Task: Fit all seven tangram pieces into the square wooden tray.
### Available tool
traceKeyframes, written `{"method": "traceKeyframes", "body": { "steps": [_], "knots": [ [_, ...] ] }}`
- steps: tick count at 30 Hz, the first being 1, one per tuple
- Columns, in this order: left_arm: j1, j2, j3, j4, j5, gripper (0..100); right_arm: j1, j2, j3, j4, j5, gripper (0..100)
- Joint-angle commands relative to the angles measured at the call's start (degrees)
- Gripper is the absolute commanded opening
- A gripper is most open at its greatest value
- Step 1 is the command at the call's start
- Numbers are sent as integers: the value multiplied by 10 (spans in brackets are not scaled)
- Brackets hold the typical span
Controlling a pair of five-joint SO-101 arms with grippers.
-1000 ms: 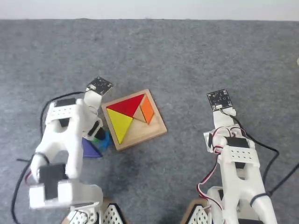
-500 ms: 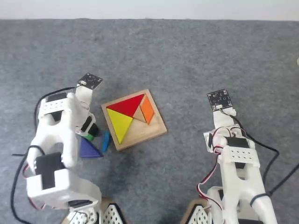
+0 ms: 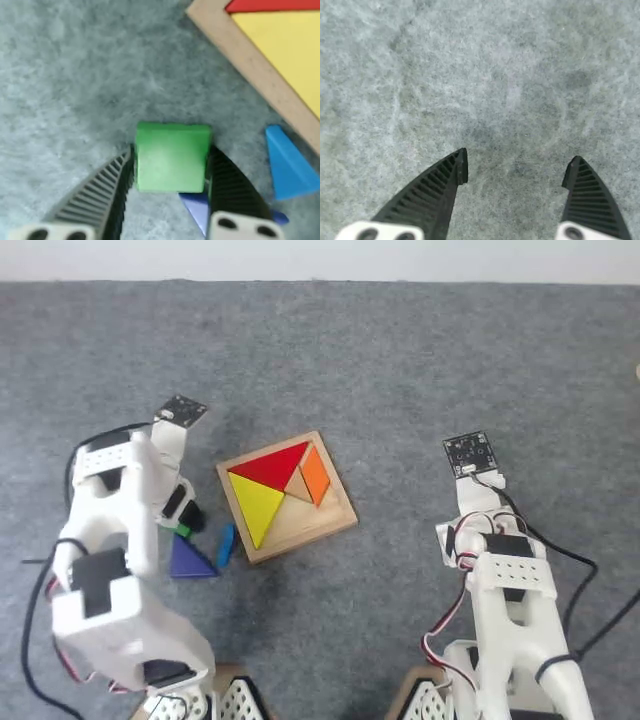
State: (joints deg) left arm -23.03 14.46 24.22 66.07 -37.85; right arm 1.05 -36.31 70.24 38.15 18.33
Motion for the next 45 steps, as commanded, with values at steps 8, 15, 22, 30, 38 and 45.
{"method": "traceKeyframes", "body": {
  "steps": [8, 15, 22, 30, 38, 45],
  "knots": [
    [4, 61, -80, 60, 4, 66, -4, -15, -3, 4, 8, 307],
    [10, -38, -75, 62, 29, 13, -4, -15, -3, 4, 8, 307],
    [29, -105, -49, 90, 32, 48, -2, -15, -3, 4, 8, 307],
    [22, -103, -38, 80, 34, 196, -1, -15, -3, 5, 8, 307],
    [15, -103, 30, -18, 127, 224, -1, -15, -3, 5, 8, 307],
    [-25, -101, 46, -22, 127, 213, -3, -15, -3, 5, 8, 307]
  ]
}}
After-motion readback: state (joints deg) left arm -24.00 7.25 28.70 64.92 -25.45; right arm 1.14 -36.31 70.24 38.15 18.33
